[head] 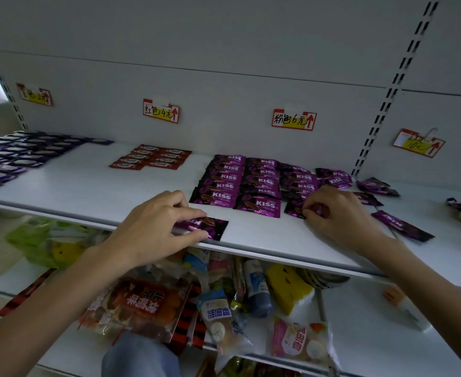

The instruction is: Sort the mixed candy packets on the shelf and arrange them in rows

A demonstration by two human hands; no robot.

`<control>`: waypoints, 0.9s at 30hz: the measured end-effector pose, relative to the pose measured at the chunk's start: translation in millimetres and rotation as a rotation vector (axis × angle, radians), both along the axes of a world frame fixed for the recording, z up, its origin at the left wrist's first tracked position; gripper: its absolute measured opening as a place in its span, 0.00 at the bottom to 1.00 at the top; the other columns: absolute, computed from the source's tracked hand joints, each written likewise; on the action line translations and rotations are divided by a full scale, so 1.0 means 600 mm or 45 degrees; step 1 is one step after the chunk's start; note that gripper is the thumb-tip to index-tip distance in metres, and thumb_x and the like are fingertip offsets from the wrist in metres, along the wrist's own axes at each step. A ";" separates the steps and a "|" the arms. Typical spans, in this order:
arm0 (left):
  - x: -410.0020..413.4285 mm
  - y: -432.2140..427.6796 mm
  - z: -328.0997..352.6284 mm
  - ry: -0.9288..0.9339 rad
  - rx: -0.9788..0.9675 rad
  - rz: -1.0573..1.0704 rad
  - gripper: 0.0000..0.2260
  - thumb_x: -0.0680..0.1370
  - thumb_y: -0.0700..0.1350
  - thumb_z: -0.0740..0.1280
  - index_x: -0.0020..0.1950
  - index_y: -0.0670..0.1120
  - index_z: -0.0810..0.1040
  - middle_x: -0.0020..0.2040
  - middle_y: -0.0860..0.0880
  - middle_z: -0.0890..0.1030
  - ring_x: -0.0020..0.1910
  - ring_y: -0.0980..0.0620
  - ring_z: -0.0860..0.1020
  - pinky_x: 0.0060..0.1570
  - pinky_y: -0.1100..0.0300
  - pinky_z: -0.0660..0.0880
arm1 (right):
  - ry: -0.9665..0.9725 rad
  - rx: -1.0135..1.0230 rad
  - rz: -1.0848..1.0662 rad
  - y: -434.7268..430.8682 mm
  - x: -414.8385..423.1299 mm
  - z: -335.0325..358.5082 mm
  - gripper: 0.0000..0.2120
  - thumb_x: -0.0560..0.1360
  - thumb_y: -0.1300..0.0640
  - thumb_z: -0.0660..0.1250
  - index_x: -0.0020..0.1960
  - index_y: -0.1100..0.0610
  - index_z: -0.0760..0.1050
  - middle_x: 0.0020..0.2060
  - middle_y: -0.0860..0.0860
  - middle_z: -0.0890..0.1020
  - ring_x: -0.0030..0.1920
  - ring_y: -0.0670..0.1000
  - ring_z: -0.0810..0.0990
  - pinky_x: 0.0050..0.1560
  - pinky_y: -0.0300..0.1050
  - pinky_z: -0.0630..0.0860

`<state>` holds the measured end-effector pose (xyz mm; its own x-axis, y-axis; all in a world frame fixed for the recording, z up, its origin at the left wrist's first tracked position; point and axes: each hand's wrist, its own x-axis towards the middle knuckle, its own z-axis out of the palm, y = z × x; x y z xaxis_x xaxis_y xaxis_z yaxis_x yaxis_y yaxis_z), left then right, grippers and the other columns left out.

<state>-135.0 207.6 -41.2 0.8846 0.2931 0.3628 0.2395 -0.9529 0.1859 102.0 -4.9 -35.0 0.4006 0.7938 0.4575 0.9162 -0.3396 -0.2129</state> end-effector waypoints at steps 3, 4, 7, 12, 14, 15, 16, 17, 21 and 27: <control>-0.018 0.011 0.007 0.020 -0.007 -0.055 0.30 0.67 0.67 0.50 0.60 0.58 0.78 0.44 0.66 0.71 0.46 0.63 0.69 0.40 0.72 0.63 | -0.007 0.014 -0.002 0.001 0.000 -0.002 0.03 0.71 0.62 0.68 0.41 0.58 0.80 0.38 0.49 0.78 0.37 0.49 0.76 0.38 0.41 0.74; -0.023 0.010 0.008 0.008 -0.016 -0.037 0.29 0.67 0.67 0.50 0.58 0.58 0.80 0.44 0.66 0.71 0.46 0.63 0.69 0.41 0.72 0.63 | -0.010 0.024 -0.007 0.001 0.000 -0.004 0.03 0.71 0.63 0.68 0.41 0.58 0.80 0.38 0.49 0.77 0.36 0.49 0.76 0.37 0.39 0.73; -0.022 -0.013 0.010 -0.068 -0.027 0.080 0.28 0.66 0.71 0.49 0.45 0.56 0.80 0.42 0.62 0.74 0.43 0.61 0.71 0.37 0.69 0.63 | -0.019 0.039 -0.023 0.001 -0.002 -0.007 0.03 0.71 0.63 0.68 0.40 0.59 0.80 0.37 0.49 0.77 0.36 0.49 0.75 0.36 0.37 0.69; -0.010 -0.043 0.002 -0.065 0.088 0.131 0.14 0.72 0.59 0.62 0.41 0.48 0.74 0.39 0.54 0.77 0.43 0.54 0.73 0.38 0.61 0.66 | -0.043 0.020 -0.027 0.001 0.001 -0.009 0.02 0.72 0.62 0.68 0.42 0.58 0.80 0.37 0.48 0.76 0.35 0.48 0.74 0.35 0.32 0.66; -0.014 -0.035 0.003 -0.057 -0.041 0.045 0.04 0.73 0.47 0.66 0.45 0.47 0.77 0.45 0.53 0.79 0.46 0.54 0.75 0.42 0.62 0.70 | -0.042 0.027 -0.009 -0.003 -0.001 -0.009 0.02 0.72 0.61 0.68 0.42 0.58 0.80 0.37 0.47 0.76 0.35 0.47 0.74 0.36 0.34 0.68; -0.017 -0.026 0.003 -0.056 -0.116 -0.003 0.03 0.73 0.42 0.66 0.46 0.48 0.78 0.48 0.54 0.79 0.49 0.56 0.75 0.46 0.65 0.71 | -0.040 0.026 0.003 -0.006 -0.002 -0.009 0.02 0.72 0.60 0.69 0.43 0.57 0.80 0.37 0.47 0.76 0.36 0.47 0.74 0.37 0.37 0.70; -0.019 -0.018 0.005 -0.051 -0.187 -0.044 0.05 0.74 0.40 0.66 0.47 0.49 0.79 0.52 0.57 0.77 0.51 0.59 0.74 0.48 0.69 0.70 | -0.033 0.023 0.009 -0.008 -0.003 -0.008 0.02 0.72 0.59 0.69 0.43 0.57 0.80 0.38 0.47 0.77 0.37 0.46 0.74 0.38 0.39 0.72; -0.020 -0.010 0.005 -0.037 -0.242 -0.077 0.07 0.74 0.39 0.66 0.47 0.50 0.79 0.54 0.59 0.75 0.53 0.63 0.73 0.50 0.73 0.67 | -0.021 0.025 0.008 -0.009 -0.004 -0.008 0.03 0.72 0.58 0.69 0.43 0.56 0.80 0.38 0.47 0.77 0.38 0.46 0.75 0.40 0.41 0.73; -0.009 0.014 0.006 -0.035 -0.266 -0.147 0.11 0.74 0.37 0.67 0.47 0.54 0.81 0.50 0.65 0.76 0.54 0.68 0.72 0.50 0.78 0.64 | -0.001 0.033 -0.016 -0.007 -0.002 -0.007 0.03 0.72 0.58 0.69 0.44 0.55 0.81 0.40 0.47 0.77 0.41 0.48 0.75 0.42 0.42 0.72; 0.023 0.016 0.004 -0.061 -0.289 -0.231 0.12 0.70 0.55 0.65 0.50 0.56 0.81 0.49 0.66 0.77 0.55 0.67 0.72 0.53 0.72 0.68 | 0.008 0.054 0.009 -0.001 -0.011 -0.012 0.11 0.73 0.56 0.68 0.55 0.55 0.80 0.48 0.49 0.79 0.48 0.48 0.75 0.47 0.41 0.70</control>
